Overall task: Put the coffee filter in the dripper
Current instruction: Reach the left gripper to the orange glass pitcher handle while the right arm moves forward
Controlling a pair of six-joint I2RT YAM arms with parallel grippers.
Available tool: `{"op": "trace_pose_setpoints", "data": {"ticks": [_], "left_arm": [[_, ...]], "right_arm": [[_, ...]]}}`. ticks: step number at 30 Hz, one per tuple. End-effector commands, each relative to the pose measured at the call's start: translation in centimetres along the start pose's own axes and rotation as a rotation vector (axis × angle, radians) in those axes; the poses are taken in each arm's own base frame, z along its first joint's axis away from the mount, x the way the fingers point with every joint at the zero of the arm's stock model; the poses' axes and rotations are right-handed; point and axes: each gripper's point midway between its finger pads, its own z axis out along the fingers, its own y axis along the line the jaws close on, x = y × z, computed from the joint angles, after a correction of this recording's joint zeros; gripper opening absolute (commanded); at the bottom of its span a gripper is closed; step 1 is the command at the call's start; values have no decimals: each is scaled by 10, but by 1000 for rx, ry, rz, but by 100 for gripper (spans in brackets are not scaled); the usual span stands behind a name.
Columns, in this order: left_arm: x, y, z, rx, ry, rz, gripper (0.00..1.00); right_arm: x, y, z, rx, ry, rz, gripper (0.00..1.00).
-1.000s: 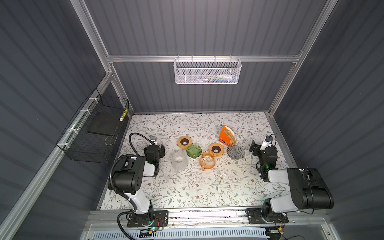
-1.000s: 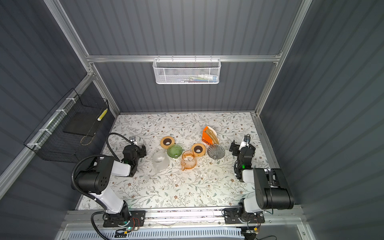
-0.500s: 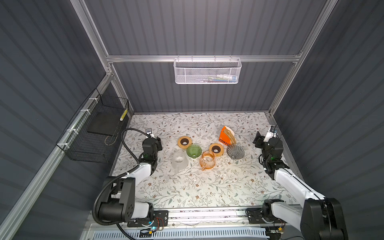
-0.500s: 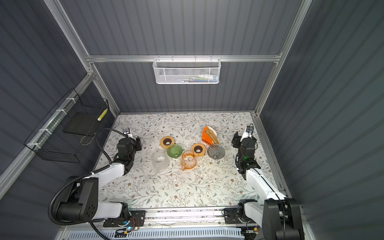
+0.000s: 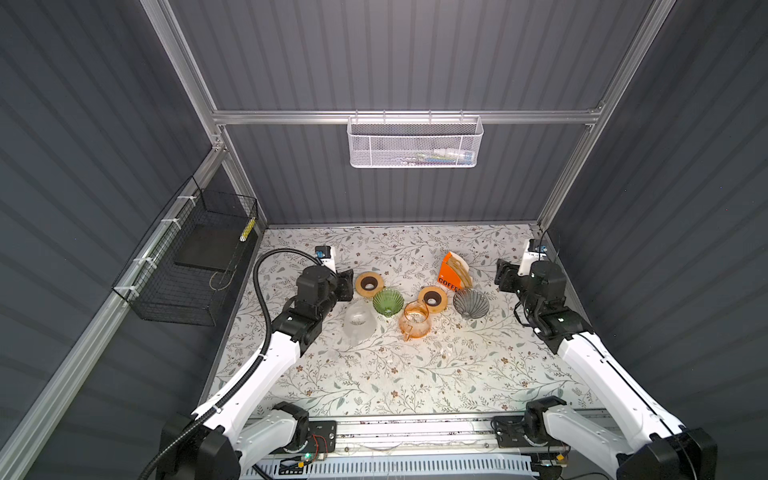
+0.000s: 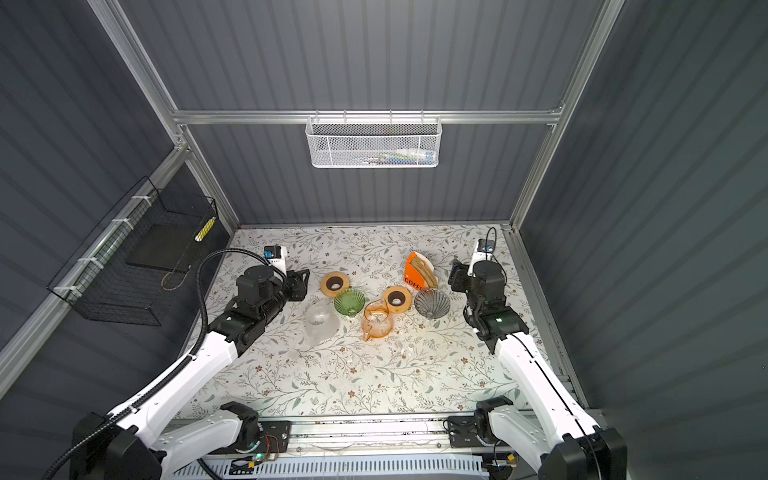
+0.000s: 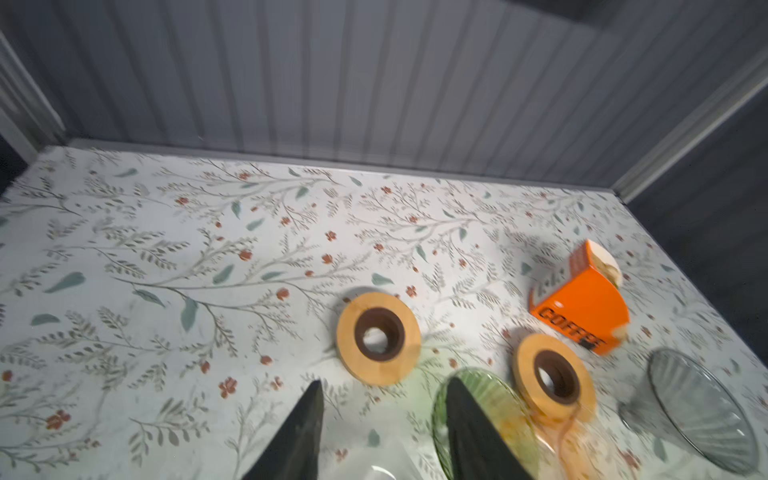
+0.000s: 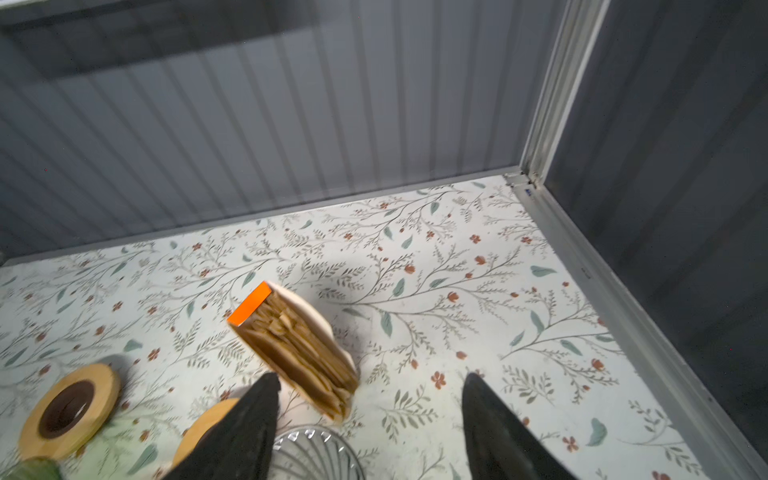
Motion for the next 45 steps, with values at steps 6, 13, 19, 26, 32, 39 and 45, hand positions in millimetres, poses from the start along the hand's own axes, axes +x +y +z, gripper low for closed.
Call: {"op": "trace_pose_setpoints", "data": {"ticks": [6,13,19,26,32,39,45], "left_arm": [[86,-81,-29,222,300,66,40],[142,-121,-29,287,441,143,40],[155,-120,-7,219,459,169,39],[167,-130,18,202,495,201,36],[175,-131,26,197,509,206,36],[177,-138,37,200,506,218,35],[183,-140,40,196,528,232,33]], "right_arm": [[30,20,-23,-101,167,5,66],[39,21,-34,-128,176,68,64],[42,26,-33,-153,183,74,63],[40,32,-28,-178,184,83,63],[41,31,-25,-173,181,85,63],[42,30,-22,-164,178,81,63],[45,29,-21,-157,186,76,63]]}}
